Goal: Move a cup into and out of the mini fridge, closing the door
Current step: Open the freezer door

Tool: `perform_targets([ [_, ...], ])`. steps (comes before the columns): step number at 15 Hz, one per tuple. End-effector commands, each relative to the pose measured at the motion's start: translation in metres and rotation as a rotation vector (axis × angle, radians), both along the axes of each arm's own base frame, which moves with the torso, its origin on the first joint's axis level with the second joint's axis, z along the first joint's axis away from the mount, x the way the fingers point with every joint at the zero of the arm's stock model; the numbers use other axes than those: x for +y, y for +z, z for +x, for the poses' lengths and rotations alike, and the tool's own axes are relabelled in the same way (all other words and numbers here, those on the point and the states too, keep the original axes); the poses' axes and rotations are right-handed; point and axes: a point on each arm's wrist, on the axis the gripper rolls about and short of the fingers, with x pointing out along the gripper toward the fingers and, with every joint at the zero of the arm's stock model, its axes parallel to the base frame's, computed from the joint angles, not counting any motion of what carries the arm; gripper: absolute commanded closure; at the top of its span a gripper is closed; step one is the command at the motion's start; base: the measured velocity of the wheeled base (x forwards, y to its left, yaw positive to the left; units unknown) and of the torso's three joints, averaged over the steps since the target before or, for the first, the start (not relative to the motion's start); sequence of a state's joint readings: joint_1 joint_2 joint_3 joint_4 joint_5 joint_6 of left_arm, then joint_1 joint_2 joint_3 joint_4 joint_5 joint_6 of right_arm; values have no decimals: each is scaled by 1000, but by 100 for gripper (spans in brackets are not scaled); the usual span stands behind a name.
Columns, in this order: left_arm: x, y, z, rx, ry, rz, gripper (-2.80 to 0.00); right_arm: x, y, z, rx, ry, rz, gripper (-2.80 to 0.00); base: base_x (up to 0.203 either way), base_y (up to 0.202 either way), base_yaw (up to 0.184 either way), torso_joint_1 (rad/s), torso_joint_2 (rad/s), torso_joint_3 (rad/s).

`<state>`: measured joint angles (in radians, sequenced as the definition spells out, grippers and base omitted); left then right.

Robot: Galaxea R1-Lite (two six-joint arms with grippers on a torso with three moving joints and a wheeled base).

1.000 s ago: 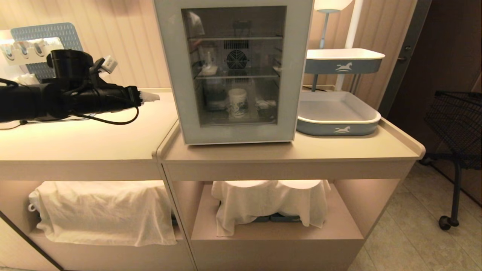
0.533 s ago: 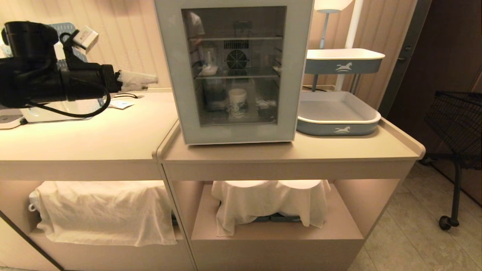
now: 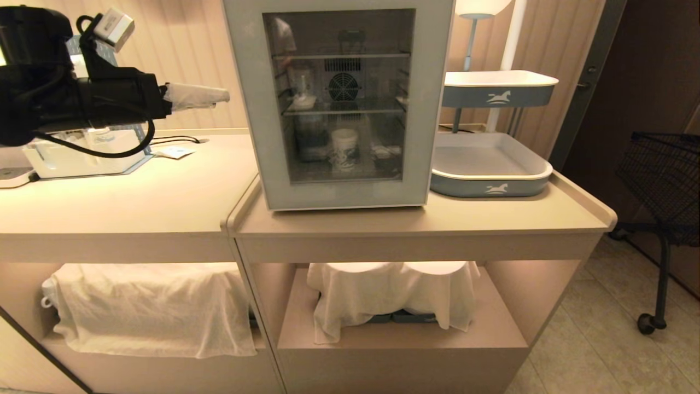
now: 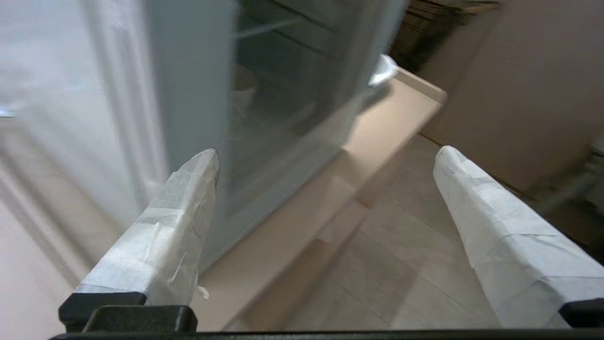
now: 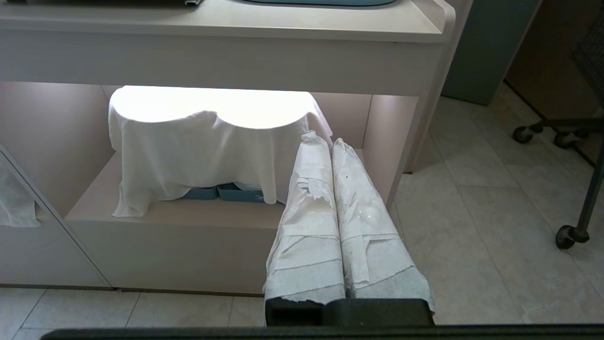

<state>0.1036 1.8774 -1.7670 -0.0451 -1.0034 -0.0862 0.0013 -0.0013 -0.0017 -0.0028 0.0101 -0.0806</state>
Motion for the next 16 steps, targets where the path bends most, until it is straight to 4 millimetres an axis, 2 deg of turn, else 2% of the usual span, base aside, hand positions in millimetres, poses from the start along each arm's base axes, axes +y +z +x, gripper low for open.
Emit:
perform_targets([
  [1, 8, 1, 2, -16, 67, 15, -280, 0, 0, 0, 0, 1, -1, 0, 0, 0, 0, 0, 0, 0],
  [4, 16, -5, -10, -36, 114, 66, -280, 0, 0, 0, 0, 1, -1, 0, 0, 0, 0, 0, 0, 0],
  [7, 20, -5, -8, -42, 149, 74, -280, 0, 0, 0, 0, 1, -1, 0, 0, 0, 0, 0, 0, 0],
  [12, 18, -20, 16, -13, 143, 67, -280, 0, 0, 0, 0, 1, -1, 0, 0, 0, 0, 0, 0, 0],
  [16, 13, -23, 34, -31, 129, 71, -280, 0, 0, 0, 0, 1, -1, 0, 0, 0, 0, 0, 0, 0],
])
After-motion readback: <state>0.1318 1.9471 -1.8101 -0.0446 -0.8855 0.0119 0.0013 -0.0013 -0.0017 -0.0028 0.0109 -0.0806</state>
